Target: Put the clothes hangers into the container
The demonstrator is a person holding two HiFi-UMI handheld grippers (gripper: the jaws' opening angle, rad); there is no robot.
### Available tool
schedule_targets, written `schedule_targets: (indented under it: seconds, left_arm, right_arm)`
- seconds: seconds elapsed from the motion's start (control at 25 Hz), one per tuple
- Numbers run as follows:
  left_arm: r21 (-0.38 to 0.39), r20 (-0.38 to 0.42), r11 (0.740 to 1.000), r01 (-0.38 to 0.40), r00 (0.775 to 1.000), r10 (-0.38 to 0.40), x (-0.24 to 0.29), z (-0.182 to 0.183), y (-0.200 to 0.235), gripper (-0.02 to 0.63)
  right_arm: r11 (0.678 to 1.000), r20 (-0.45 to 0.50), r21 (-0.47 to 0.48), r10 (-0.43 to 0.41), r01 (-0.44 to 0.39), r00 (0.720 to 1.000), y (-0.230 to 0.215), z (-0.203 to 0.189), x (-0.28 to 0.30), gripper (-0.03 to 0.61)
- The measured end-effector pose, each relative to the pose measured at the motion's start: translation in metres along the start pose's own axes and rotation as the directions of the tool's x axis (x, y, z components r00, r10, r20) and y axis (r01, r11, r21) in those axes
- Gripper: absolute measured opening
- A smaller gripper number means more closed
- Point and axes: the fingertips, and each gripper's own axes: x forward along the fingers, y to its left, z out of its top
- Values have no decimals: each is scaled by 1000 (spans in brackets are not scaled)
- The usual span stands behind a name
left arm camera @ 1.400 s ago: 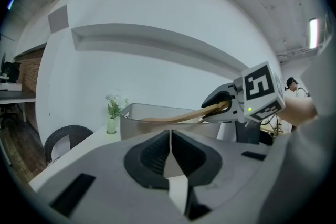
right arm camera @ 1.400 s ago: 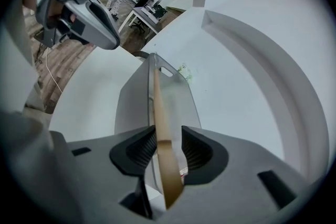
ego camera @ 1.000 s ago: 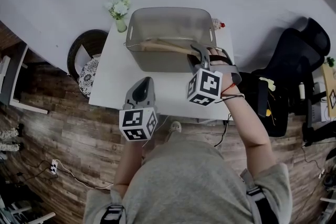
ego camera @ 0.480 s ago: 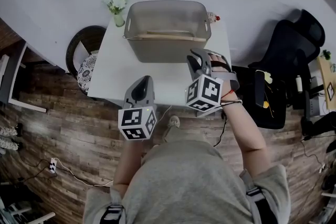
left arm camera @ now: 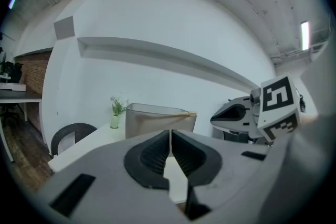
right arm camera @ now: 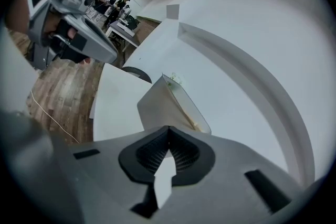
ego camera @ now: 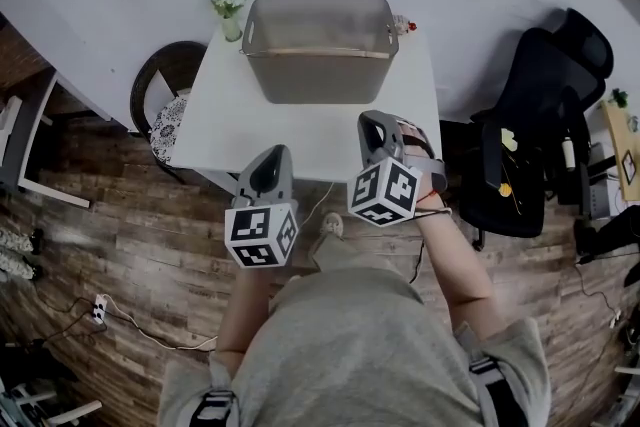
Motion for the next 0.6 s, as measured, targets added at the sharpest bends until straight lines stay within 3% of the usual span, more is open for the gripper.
schedule_targets:
  seconds: [0.12, 0.24, 0.4, 0.6]
  left_arm:
    - [-1, 4, 1000, -3, 1000, 3, -15, -5, -6, 15]
    - [-2, 3, 1000, -1, 1000, 1, -28, -11, -13, 15]
    - [-8, 0, 1000, -3, 1000, 3, -46, -18, -20, 15]
    - [-9, -6, 1000, -9, 1000, 9, -68, -27, -30, 15]
  right_arm:
    - [999, 8, 53, -2, 2, 1000, 12, -4, -16, 3]
    - [985, 37, 172, -1, -6, 999, 21, -8, -32, 3]
    - [934, 77, 356, -7, -21, 997, 32, -16, -53, 3]
    - [863, 109, 505, -44, -17, 993, 41, -29, -81, 3]
